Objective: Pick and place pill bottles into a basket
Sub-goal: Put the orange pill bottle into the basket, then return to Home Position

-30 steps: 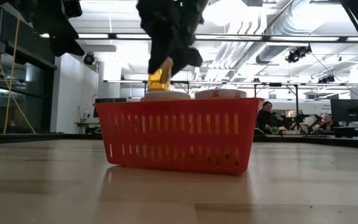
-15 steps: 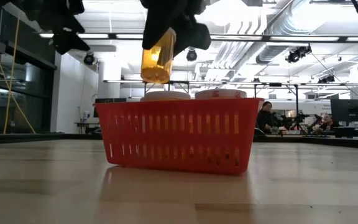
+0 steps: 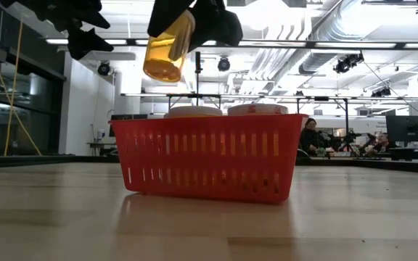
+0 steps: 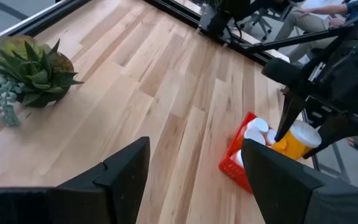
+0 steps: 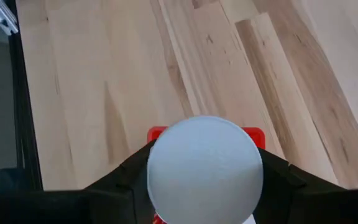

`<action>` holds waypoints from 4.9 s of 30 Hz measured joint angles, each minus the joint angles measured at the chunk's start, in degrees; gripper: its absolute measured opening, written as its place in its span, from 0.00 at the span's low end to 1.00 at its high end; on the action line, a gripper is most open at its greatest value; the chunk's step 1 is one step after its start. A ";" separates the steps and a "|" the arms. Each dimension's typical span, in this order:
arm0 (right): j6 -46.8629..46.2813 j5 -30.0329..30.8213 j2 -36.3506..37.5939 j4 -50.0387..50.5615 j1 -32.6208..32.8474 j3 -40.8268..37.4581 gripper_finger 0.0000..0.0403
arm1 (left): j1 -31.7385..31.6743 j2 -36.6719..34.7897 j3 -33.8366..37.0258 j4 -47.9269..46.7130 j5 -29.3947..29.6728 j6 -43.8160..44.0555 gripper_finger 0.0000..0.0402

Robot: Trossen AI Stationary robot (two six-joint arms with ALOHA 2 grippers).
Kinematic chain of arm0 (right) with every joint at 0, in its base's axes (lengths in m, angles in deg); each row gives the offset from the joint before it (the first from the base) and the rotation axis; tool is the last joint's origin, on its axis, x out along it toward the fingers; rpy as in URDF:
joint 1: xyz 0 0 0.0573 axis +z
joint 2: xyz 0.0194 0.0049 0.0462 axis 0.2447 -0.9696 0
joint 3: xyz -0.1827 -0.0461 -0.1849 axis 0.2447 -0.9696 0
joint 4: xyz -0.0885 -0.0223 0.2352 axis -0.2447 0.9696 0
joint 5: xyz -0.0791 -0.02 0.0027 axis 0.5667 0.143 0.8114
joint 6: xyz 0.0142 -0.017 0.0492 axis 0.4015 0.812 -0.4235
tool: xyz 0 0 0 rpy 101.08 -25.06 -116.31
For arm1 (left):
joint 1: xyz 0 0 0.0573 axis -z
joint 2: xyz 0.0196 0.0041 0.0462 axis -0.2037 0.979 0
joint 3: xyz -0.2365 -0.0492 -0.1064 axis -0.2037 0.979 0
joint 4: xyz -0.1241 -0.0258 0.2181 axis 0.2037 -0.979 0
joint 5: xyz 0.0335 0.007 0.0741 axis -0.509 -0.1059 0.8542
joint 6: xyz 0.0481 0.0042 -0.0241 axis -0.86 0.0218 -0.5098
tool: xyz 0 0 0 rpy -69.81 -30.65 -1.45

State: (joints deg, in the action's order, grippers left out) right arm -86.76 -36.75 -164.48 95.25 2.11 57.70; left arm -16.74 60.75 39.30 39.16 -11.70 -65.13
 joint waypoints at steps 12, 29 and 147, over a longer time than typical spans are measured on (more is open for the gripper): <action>-0.32 -0.83 -2.10 -2.87 1.62 -0.03 0.51 | 0.00 0.02 0.00 0.01 0.14 0.80 0.71; -1.24 -8.67 -9.28 -5.53 2.13 -0.15 0.52 | 0.00 0.02 0.02 -0.20 0.23 0.82 0.71; 25.92 -1.13 14.73 9.11 -15.06 12.69 0.63 | 19.28 -23.82 17.22 34.72 3.45 22.88 0.71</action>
State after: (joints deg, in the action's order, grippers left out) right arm -60.84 -37.87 -149.75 104.37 -12.95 70.40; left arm 2.54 36.93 56.53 73.89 -8.24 -42.25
